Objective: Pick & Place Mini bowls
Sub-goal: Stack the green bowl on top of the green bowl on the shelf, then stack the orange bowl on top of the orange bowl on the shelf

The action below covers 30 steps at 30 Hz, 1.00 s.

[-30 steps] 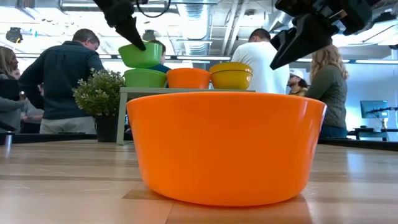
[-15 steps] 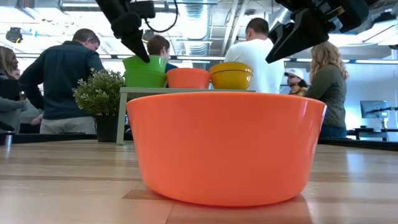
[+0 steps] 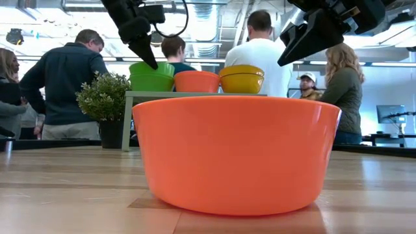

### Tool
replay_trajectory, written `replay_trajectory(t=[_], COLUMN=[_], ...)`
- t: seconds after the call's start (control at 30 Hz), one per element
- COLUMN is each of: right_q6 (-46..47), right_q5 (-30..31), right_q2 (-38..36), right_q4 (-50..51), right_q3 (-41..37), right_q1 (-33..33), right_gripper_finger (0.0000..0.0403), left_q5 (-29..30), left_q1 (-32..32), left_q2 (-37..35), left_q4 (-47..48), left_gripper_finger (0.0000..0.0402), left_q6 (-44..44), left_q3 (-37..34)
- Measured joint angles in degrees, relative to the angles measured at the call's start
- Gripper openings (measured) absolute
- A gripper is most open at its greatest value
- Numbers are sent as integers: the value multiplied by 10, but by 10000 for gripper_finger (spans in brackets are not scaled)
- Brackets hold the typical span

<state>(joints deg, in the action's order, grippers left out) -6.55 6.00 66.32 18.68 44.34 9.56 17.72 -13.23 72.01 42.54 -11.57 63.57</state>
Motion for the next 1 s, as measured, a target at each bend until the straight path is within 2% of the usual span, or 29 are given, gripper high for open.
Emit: replay_trajectory(t=[0.17, 0.53, 0.7, 1.0], right_q6=[0, 0, 0, 0], right_q5=[0, 0, 0, 0], right_q2=[0, 0, 0, 5], right_q4=[0, 1, 1, -20], right_q3=[0, 0, 0, 0], right_q1=[0, 0, -1, -4], right_gripper_finger=[119, 119, 119, 119], left_q5=[0, 24, 24, 24], left_q1=[0, 11, 49, 157], left_q2=[0, -4, -14, -15], left_q4=[-1, -27, -42, -42], left_gripper_finger=[41, 113, 126, 122], left_q6=[0, -2, -2, 46], left_q3=[0, -1, 13, -4])
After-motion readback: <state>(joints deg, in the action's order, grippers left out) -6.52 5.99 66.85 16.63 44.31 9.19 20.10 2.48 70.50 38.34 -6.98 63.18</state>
